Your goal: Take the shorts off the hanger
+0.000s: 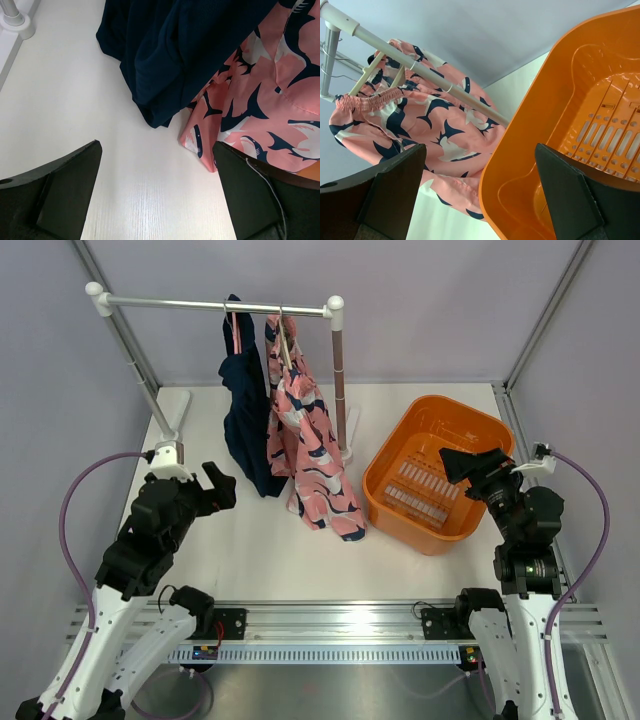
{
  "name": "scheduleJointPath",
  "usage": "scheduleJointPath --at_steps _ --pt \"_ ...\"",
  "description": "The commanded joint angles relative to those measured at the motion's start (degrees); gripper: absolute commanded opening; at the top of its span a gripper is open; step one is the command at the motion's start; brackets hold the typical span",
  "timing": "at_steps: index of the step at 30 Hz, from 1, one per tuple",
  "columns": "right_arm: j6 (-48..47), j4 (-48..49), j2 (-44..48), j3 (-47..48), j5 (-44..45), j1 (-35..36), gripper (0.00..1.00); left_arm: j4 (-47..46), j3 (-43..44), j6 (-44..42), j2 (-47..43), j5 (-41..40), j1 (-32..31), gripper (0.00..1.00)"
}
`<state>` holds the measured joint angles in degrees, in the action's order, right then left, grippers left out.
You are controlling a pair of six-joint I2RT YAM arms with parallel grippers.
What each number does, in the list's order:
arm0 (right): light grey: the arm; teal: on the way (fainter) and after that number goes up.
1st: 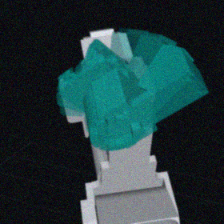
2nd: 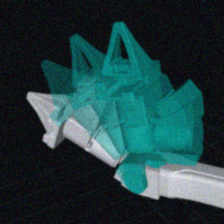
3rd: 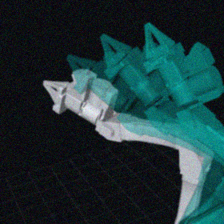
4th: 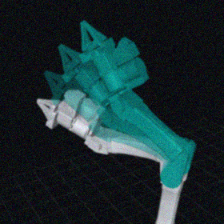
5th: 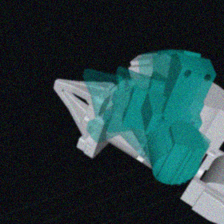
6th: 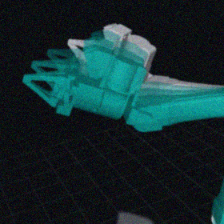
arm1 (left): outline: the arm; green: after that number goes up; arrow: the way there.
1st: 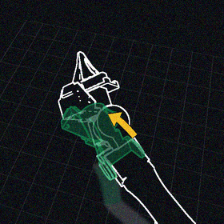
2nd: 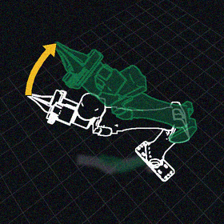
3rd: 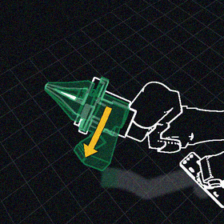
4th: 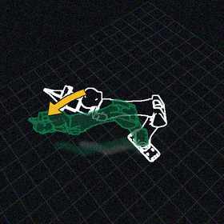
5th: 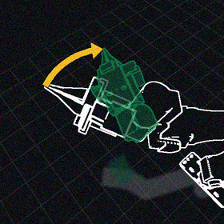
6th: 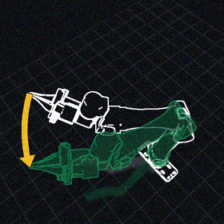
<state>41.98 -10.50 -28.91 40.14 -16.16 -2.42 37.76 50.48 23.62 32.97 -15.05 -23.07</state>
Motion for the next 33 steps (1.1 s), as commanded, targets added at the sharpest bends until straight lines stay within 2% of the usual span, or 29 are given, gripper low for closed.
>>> scheduleJointPath --at_steps 1,12,14,17,18,20,21,22,23,24,28,33 --pt "-0.5 2.7 0.0 0.8 -1.2 -0.2 1.00 -2.4 -0.1 -0.1 -0.7 1.3 0.0 0.99" --pt "-6.4 -0.7 -3.3 5.9 -1.4 -0.2 0.99 -2.0 -0.1 0.0 -0.8 1.1 0.1 0.99" --pt "-5.7 1.4 -5.7 9.8 -3.0 -0.2 1.00 -2.0 -0.1 0.0 -0.9 1.0 0.1 0.99" --pt "-4.4 3.9 -14.8 18.1 -7.9 0.5 1.00 -2.0 0.0 0.0 -1.1 0.9 0.0 0.99" --pt "-5.1 3.6 -19.3 20.7 -7.6 4.0 0.99 -1.9 0.1 0.0 -1.2 0.9 0.1 0.99" --pt "-8.6 1.0 -23.7 29.7 0.6 10.5 0.99 -2.0 0.1 0.0 -1.3 0.7 0.1 0.99" --pt "-13.1 -3.3 -29.0 33.7 4.1 14.1 1.00 -1.8 0.1 0.0 -1.5 0.6 0.1 0.99" --pt "-14.7 -5.4 -31.8 41.8 8.2 19.8 0.99 -1.8 0.1 0.0 -1.6 0.5 0.1 0.99" --pt "-16.4 -7.0 -38.0 45.5 8.9 21.8 0.99 -1.8 0.1 -0.1 -1.9 0.5 0.1 0.99" --pt "-16.8 -9.3 -41.0 52.4 9.2 23.4 0.97 -1.9 0.1 -0.1 -1.9 0.5 0.1 0.99" --pt "-21.7 -11.3 -52.9 65.5 15.9 31.8 0.95 -1.8 0.1 -0.1 -2.4 0.5 0.2 0.99" --pt "-31.1 -6.8 -66.0 76.0 22.4 40.5 0.92 -1.7 0.1 0.0 -3.3 0.2 0.2 0.99"
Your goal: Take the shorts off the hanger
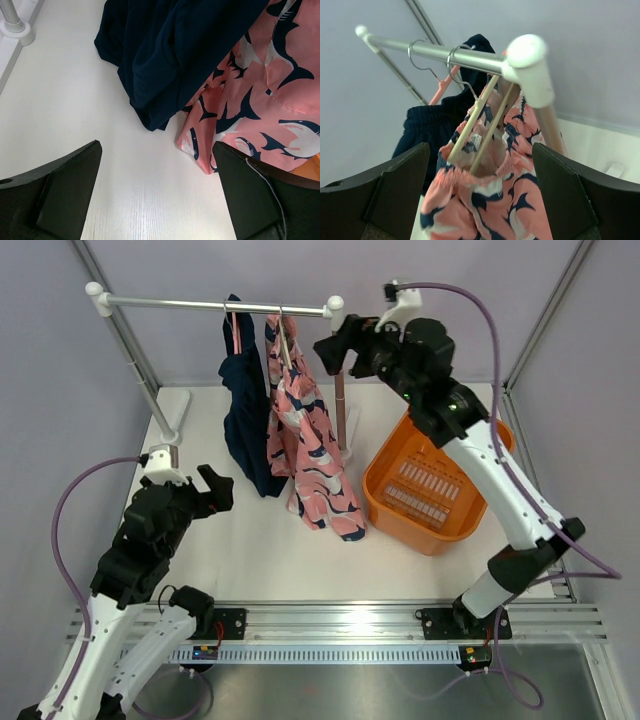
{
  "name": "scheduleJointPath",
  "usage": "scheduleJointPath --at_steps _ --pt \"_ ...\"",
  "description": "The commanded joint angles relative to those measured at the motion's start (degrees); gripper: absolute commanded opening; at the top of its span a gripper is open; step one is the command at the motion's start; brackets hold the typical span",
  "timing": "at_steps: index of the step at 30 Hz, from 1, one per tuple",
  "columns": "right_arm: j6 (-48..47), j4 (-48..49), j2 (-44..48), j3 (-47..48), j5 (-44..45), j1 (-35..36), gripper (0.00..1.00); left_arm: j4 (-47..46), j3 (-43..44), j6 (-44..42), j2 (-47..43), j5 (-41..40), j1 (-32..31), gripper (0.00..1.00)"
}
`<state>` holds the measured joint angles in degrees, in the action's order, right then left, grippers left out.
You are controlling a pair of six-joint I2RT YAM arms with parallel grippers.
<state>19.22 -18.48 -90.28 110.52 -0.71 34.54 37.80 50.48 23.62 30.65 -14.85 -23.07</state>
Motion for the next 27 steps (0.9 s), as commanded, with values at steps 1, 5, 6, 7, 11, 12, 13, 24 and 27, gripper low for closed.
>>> scheduleJointPath --at_steps 1,5,6,7,11,12,13,24,27 --pt "-10.0 1.9 -6.4 7.1 8.4 4.6 0.92 -1.8 0.1 0.1 -1.2 -0.1 0.2 0.99" --pt "-17.4 2.0 -17.6 18.6 13.7 9.0 0.92 -1.6 0.0 0.1 -1.6 -0.2 0.2 0.99" --pt "-18.0 1.7 -21.0 20.6 14.2 9.4 0.92 -1.7 0.0 0.1 -1.6 -0.1 0.2 0.99" --pt "-18.3 0.6 -22.6 22.7 14.7 10.0 0.92 -1.7 0.0 0.0 -1.6 -0.1 0.2 0.99" --pt "-20.8 0.5 -27.6 30.0 18.6 10.8 0.91 -1.7 0.0 0.1 -1.8 0.1 0.2 0.99" --pt "-21.0 0.7 -28.3 30.3 19.9 10.8 0.89 -1.7 -0.1 0.1 -1.9 0.2 0.2 0.99" --pt "-21.2 1.6 -29.1 30.5 20.6 10.8 0.88 -1.7 0.0 0.0 -1.9 0.3 0.2 0.99" --pt "-22.2 2.0 -31.5 30.6 24.5 10.8 0.64 -1.9 0.0 -0.1 -1.9 1.0 0.1 0.99" --pt "-22.2 1.6 -31.6 30.2 24.5 10.8 0.56 -1.9 -0.1 0.0 -1.9 1.0 0.2 0.99"
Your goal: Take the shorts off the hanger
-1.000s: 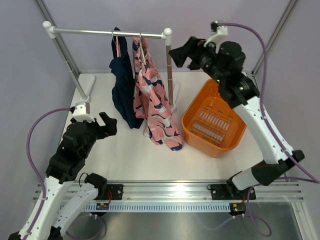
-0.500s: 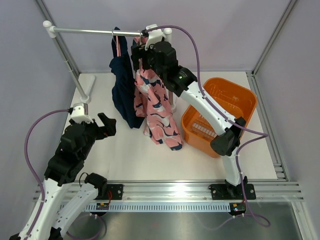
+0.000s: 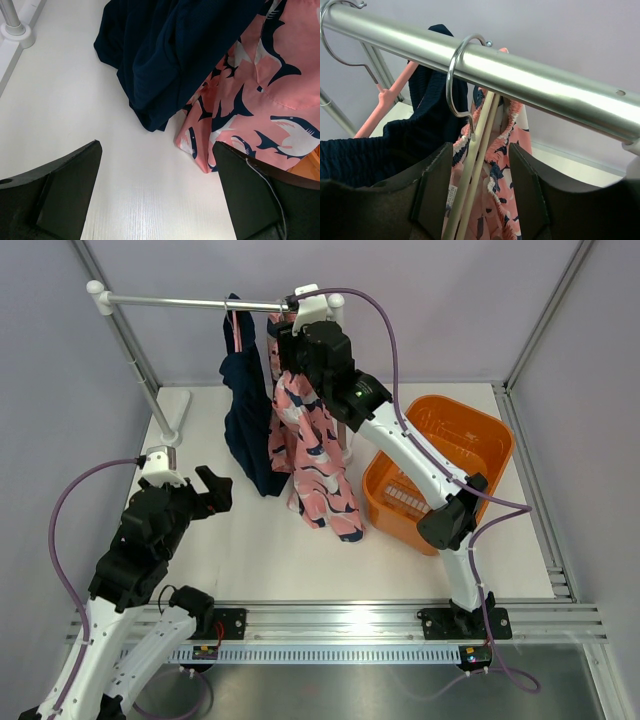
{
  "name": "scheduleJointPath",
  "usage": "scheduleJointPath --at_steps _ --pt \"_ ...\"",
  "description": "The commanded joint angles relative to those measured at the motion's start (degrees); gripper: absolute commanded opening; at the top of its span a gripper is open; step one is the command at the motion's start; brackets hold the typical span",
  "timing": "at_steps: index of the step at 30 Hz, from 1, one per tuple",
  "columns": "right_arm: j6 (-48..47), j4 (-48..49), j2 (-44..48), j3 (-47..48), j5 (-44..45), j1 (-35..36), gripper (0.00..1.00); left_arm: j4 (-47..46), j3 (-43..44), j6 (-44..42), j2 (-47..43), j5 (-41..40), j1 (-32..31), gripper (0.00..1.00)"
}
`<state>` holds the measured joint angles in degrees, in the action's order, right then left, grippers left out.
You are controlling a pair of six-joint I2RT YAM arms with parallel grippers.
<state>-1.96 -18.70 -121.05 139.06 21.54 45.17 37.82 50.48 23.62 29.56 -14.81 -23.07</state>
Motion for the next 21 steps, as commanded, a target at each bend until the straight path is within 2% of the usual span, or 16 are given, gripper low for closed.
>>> scheduleJointPath --at_steps 1,6,9,12,16,21 --pt "-1.0 1.7 -0.8 1.5 2.3 0.3 0.56 -1.9 -0.1 0.0 -0.9 0.9 0.2 0.99" --pt "-1.2 0.4 -1.4 2.0 1.7 0.2 0.57 -1.8 -0.1 0.0 -0.9 0.9 0.2 0.99" --pt "-0.9 -1.6 -1.6 2.4 0.9 0.2 0.62 -1.8 -0.1 0.0 -0.9 0.8 0.2 0.99" --pt "-0.7 -2.4 -0.6 0.9 0.6 0.3 0.62 -1.8 -0.1 0.0 -1.0 0.7 0.2 0.99" --pt "-0.5 -1.3 1.1 -3.2 0.7 0.3 0.58 -1.8 -0.2 0.0 -1.0 0.7 0.2 0.99" --pt "-0.5 -1.6 1.6 -3.1 0.2 0.2 0.51 -1.8 -0.2 0.0 -0.8 0.7 0.2 0.99"
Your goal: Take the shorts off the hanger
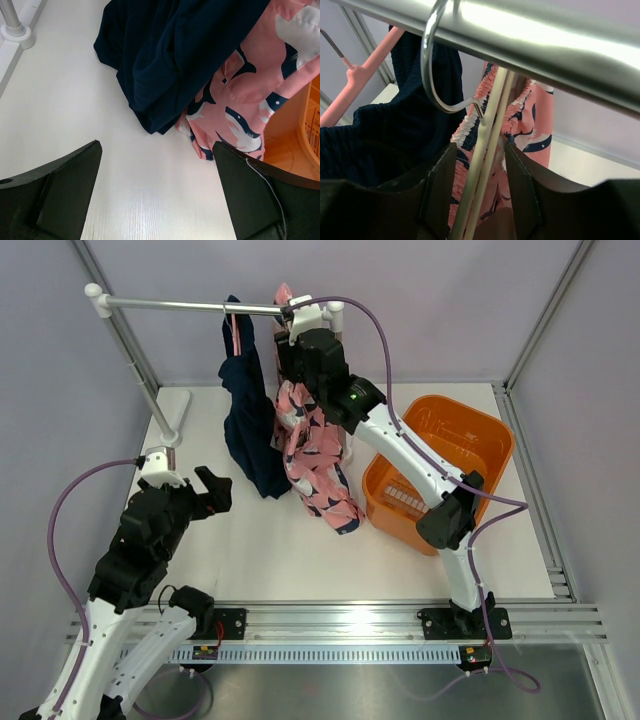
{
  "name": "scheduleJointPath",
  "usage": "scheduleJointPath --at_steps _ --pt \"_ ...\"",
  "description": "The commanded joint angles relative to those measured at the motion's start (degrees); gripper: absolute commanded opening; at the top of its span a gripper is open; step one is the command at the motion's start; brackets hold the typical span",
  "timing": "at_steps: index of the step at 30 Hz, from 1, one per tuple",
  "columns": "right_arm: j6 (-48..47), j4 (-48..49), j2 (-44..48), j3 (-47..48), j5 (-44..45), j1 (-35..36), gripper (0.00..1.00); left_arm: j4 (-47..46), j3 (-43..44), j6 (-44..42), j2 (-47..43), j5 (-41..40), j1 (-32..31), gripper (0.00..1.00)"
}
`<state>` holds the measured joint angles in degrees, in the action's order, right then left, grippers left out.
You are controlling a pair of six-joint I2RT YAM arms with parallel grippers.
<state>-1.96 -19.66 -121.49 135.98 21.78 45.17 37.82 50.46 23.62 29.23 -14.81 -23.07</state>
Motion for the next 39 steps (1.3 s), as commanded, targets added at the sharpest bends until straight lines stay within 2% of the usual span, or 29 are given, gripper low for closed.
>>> scheduleJointPath --at_steps 1,2,4,5,8,9,11,21,32,35,39 --pt "-0.5 -1.1 2.1 0.5 -0.2 0.2 0.47 -1.7 -0.2 0.0 -0.5 0.7 0.2 0.99" --pt "-0.6 -1.2 2.1 0.8 -0.1 0.2 0.39 -1.7 -0.2 0.1 -0.5 0.6 0.2 0.99" --pt "-0.8 -1.3 2.5 1.0 0.1 0.3 0.30 -1.7 -0.2 0.1 -0.6 0.5 0.2 0.99" --pt "-0.8 -1.3 2.7 1.1 0.3 0.2 0.22 -1.7 -0.2 0.0 -0.5 0.5 0.2 0.99" --pt "-1.1 -1.3 3.5 1.1 0.5 0.3 0.12 -1.7 -0.2 0.1 -0.4 0.5 0.2 0.99" --pt "-1.5 -1.2 4.1 1.1 0.4 0.2 0.05 -1.7 -0.2 0.1 -0.4 0.5 0.2 0.99" --pt "-2.0 -0.9 4.6 1.1 0.5 0.2 0.01 -1.7 -0.2 0.1 -0.2 0.5 0.2 0.99" --pt "-3.8 -0.3 10.6 0.0 -0.8 0.3 0.00 -1.7 -0.2 0.1 -0.1 0.4 0.2 0.99" --pt "-1.9 -13.5 12.4 3.2 -3.9 0.3 0.00 -2.1 -0.2 -0.1 -0.2 0.7 0.2 0.99" --pt "-1.6 -16.9 13.2 1.9 -4.9 0.3 0.00 -2.8 -0.3 -0.5 -0.5 1.3 0.2 0.99" --pt "-1.5 -17.1 15.2 -4.4 -5.9 0.4 0.00 -3.7 -0.3 -1.1 -0.4 2.2 0.2 0.99"
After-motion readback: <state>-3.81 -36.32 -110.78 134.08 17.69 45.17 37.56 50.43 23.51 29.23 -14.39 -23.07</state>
